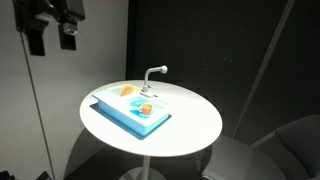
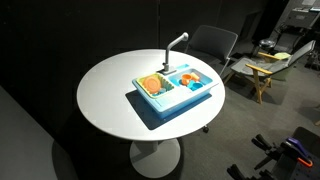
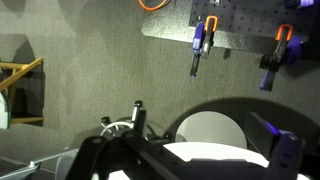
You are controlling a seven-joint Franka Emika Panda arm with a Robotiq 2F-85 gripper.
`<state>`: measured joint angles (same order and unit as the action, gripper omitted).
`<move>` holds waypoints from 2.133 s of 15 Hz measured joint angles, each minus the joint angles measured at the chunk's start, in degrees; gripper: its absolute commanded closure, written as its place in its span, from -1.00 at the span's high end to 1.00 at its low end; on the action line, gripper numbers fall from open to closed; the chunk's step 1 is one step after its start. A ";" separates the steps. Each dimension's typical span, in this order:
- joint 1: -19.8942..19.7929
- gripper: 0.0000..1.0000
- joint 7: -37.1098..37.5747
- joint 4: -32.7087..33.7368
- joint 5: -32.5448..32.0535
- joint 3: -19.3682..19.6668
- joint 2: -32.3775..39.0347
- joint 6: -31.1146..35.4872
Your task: Remove the orange mug from the sink and put it on the left side of the counter.
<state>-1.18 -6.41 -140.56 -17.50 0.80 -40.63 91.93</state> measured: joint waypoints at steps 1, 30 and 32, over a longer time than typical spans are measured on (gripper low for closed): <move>-0.06 1.00 -0.01 1.10 -0.56 0.65 1.15 1.14; 1.46 1.00 -3.09 15.05 15.25 3.94 27.10 30.15; 1.39 1.00 -0.04 15.25 15.25 3.54 28.21 31.18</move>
<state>0.21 -6.46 -125.31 -2.25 4.34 -12.41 123.11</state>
